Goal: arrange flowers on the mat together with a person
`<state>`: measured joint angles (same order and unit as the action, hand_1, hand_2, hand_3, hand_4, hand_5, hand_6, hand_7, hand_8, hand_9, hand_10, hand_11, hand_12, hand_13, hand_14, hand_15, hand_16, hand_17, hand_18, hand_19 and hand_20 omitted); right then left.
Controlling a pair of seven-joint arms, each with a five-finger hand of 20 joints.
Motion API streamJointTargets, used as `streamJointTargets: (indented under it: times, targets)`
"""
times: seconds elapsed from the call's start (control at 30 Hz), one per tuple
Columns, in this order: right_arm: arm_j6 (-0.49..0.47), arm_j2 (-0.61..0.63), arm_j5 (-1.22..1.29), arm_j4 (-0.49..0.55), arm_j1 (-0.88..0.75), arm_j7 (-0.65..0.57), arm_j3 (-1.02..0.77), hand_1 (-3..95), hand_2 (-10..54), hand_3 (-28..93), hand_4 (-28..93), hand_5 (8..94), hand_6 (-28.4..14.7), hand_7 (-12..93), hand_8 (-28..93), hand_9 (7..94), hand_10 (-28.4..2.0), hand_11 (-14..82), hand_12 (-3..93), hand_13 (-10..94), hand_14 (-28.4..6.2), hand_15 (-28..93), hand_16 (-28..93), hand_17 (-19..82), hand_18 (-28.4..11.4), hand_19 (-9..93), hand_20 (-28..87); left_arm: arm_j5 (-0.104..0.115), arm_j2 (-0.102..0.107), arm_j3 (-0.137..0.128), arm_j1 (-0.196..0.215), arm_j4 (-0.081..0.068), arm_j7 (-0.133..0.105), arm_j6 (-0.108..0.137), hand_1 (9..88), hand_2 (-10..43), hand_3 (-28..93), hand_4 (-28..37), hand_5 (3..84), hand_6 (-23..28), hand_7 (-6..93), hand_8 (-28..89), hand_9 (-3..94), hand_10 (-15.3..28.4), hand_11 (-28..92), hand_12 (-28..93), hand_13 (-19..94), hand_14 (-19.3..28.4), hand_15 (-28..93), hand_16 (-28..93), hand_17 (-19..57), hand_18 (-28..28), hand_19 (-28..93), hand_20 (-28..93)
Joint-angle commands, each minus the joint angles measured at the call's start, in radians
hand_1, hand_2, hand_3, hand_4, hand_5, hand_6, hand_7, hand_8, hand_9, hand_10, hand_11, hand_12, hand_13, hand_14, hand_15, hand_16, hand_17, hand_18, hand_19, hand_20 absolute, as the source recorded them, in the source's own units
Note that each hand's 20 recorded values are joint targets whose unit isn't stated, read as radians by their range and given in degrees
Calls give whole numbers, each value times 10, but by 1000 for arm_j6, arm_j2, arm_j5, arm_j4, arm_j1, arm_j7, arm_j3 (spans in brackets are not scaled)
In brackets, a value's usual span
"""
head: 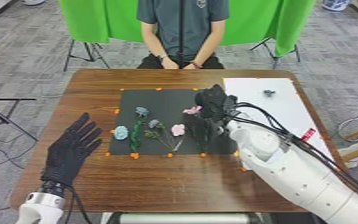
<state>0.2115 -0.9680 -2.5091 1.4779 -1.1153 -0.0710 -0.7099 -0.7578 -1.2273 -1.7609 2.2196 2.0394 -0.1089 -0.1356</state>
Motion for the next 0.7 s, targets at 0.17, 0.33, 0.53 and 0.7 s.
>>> streamJointTargets:
  times: [0.17, 0.33, 0.53, 0.7]
  targets:
    - [38, 5, -55, -27, 1, 20, 0, 506, -95, 815, -283, 752, 32, 421, -2, 898, -58, 275, 466, 818, -48, 596, 237, 317, -185, 786, 418, -30, -72, -21, -9, -11, 50, -30, 231, -17, 710, -283, 291, 15, 143, -87, 249, 107, 118, 149, 215, 125, 120, 48, -117, 213, 395, 76]
    - [22, 13, -56, -19, -5, 35, -16, 496, -95, 795, -283, 702, 34, 412, -27, 888, -56, 184, 485, 788, -46, 593, 235, 298, -181, 766, 421, -18, -53, -11, -5, -11, 32, -21, 231, -17, 710, -283, 292, 15, 143, -87, 249, 106, 118, 149, 215, 125, 121, 47, -117, 213, 396, 76]
    - [6, 18, -30, -7, -15, 68, -35, 410, -95, 818, -283, 647, 17, 383, -38, 812, -68, 221, 413, 747, -56, 604, 224, 271, -186, 743, 433, -8, -36, -7, 11, -6, 21, -1, 232, -15, 708, -283, 291, 15, 143, -88, 249, 106, 118, 149, 215, 125, 121, 46, -117, 214, 396, 75]
    - [-20, 27, -29, 14, -22, 62, -47, 363, -95, 849, -283, 629, 16, 345, -40, 760, -75, 273, 355, 726, -62, 610, 217, 255, -191, 733, 440, -4, -31, -5, 12, -7, 19, -3, 232, -14, 707, -283, 291, 15, 143, -88, 249, 106, 118, 148, 215, 126, 120, 46, -117, 214, 397, 75]
